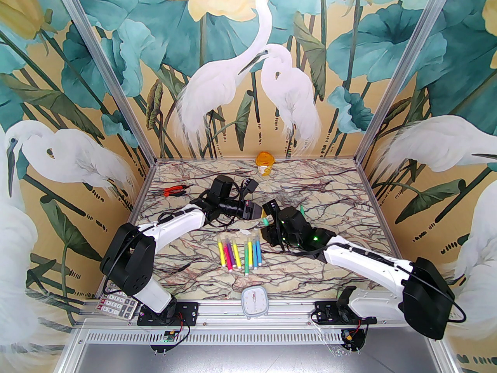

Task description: Open the pen caps

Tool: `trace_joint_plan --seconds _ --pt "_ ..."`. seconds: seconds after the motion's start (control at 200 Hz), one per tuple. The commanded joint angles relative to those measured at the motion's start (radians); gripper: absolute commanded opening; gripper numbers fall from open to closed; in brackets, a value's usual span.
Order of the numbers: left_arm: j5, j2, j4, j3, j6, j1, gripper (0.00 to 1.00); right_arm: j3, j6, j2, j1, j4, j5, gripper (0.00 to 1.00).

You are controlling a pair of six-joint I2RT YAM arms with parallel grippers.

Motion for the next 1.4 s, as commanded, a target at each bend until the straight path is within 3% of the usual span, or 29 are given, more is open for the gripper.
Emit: trace_joint_plan --seconds 0.0,1.035,1.14,1.261,1.396 --pt "-0.086 0.031 0.042 0.061 -0.055 0.079 0.0 -0.052 -0.035 -0.039 0.005 -0.126 0.002 0.0" --pt "-0.123 0.109 0.012 0.176 -0.138 0.173 0.0 -0.119 -0.088 -0.1 0.001 -0.132 0.059 0.0" --pt "-0.216 0.095 -0.127 0.207 -0.05 0.181 0.0 -0.106 -0.073 -0.102 -0.022 -0.129 0.079 0.0" --pt "-0.402 0.076 -0.339 0.245 0.083 0.182 0.0 -0.1 -0.042 -0.108 -0.074 -0.116 0.099 0.0" --pt "-0.564 0.042 -0.47 0.239 0.176 0.184 0.0 -0.067 -0.004 -0.073 -0.155 -0.131 0.115 0.0"
